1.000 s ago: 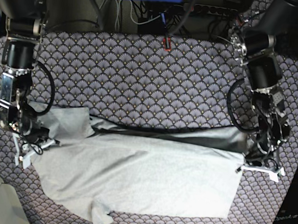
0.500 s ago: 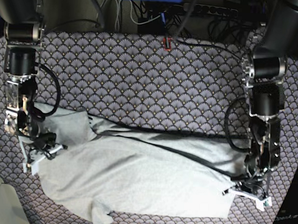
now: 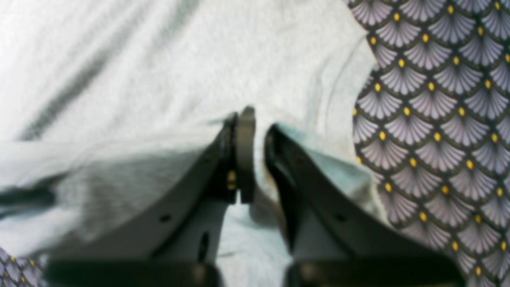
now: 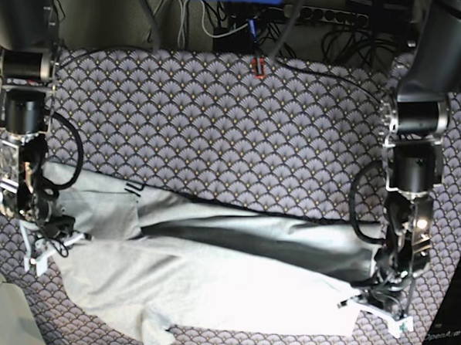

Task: Fold the T-shirt properly
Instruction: 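Lift the shoulder edge with both grippers and fold it toward the hem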

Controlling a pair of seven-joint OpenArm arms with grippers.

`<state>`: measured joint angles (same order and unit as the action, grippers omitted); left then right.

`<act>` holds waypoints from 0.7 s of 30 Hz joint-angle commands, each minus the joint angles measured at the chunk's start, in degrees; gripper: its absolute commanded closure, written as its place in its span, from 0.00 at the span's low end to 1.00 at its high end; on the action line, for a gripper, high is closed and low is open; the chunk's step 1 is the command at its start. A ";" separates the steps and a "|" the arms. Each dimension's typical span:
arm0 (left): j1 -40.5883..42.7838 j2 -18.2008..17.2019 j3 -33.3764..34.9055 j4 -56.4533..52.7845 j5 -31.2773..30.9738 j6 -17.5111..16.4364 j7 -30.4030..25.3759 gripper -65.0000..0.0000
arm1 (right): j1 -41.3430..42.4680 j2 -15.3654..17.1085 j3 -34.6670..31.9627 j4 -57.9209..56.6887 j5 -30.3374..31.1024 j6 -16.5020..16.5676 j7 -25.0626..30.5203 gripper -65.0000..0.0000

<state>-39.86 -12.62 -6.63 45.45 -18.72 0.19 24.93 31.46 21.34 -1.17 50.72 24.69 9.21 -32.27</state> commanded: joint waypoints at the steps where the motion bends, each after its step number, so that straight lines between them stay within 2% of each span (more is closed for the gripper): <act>1: -2.30 -0.61 0.52 1.10 -0.22 -0.05 -3.17 0.99 | 2.25 0.94 0.25 0.75 0.41 0.06 2.69 1.00; 7: -2.39 -1.31 0.88 -1.01 -0.22 0.03 -4.75 0.99 | 2.25 0.77 0.25 0.67 -0.12 0.06 3.48 1.00; 12: -2.47 -2.54 1.05 -2.86 -0.22 0.03 -4.93 0.99 | 2.34 -1.52 0.33 0.67 -7.76 0.06 3.48 1.00; 16: -2.39 -3.07 1.14 -2.86 -0.22 0.03 -4.93 0.99 | 2.87 -3.01 0.33 0.67 -10.93 0.06 3.57 1.00; 21: -2.12 -3.42 1.23 -2.77 -0.22 -0.23 -4.75 0.98 | 3.48 -3.28 0.42 0.67 -13.74 0.06 3.48 1.00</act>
<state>-39.86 -15.38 -5.39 41.56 -18.87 0.19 21.80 33.15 17.30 -1.04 50.39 11.20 9.19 -30.15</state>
